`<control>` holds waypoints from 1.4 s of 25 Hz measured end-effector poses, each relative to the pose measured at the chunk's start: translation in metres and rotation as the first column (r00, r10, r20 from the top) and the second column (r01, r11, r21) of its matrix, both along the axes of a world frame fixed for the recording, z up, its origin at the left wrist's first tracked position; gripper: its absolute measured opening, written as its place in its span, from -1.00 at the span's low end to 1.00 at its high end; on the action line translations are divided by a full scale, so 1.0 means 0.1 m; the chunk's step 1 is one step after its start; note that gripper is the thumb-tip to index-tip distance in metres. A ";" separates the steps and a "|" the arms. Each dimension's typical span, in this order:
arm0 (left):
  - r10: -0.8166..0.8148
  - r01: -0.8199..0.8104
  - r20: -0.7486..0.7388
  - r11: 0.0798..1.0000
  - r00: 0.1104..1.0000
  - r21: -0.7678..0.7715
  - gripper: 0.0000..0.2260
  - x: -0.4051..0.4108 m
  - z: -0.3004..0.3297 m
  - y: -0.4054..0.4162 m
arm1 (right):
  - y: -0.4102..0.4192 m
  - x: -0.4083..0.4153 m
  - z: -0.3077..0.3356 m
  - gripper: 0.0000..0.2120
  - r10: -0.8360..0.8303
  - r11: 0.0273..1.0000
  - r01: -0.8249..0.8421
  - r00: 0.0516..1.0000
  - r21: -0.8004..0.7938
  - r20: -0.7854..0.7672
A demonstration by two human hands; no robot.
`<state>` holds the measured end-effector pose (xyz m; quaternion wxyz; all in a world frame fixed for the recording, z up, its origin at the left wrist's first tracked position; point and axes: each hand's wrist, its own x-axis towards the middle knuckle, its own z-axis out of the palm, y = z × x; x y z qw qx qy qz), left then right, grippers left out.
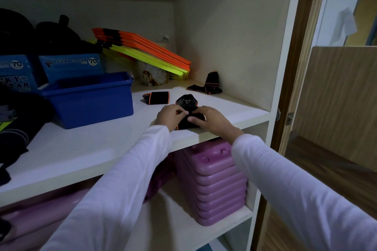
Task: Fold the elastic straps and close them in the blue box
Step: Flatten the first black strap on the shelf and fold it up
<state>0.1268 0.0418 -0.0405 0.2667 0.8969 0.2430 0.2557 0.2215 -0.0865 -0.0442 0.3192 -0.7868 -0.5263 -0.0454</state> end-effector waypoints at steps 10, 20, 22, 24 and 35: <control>-0.007 -0.006 -0.166 0.997 0.986 -0.074 -0.37 -0.17 0.01 0.05 | -0.02 0.09 0.04 -0.54 -0.019 0.997 0.009 0.991 -0.073 -0.132; -0.016 0.044 0.073 0.918 0.997 -0.394 -0.67 -0.09 0.02 0.04 | -0.04 0.13 0.09 -0.76 0.005 0.999 0.028 0.792 0.046 -0.611; 0.042 -0.020 0.048 0.919 0.998 -0.394 -0.57 -0.05 -0.02 0.08 | 0.00 0.14 0.10 -0.80 -0.030 0.998 0.055 0.788 0.022 -0.614; 0.097 -0.086 0.009 0.919 0.995 -0.385 -0.50 0.01 -0.05 0.16 | 0.03 0.14 0.11 -0.78 -0.057 0.996 0.083 0.777 0.012 -0.626; 0.096 -0.097 -0.017 0.939 0.995 -0.331 -0.62 0.07 -0.05 0.17 | 0.21 0.09 0.07 -0.74 -0.178 0.984 0.176 0.974 -0.025 -0.142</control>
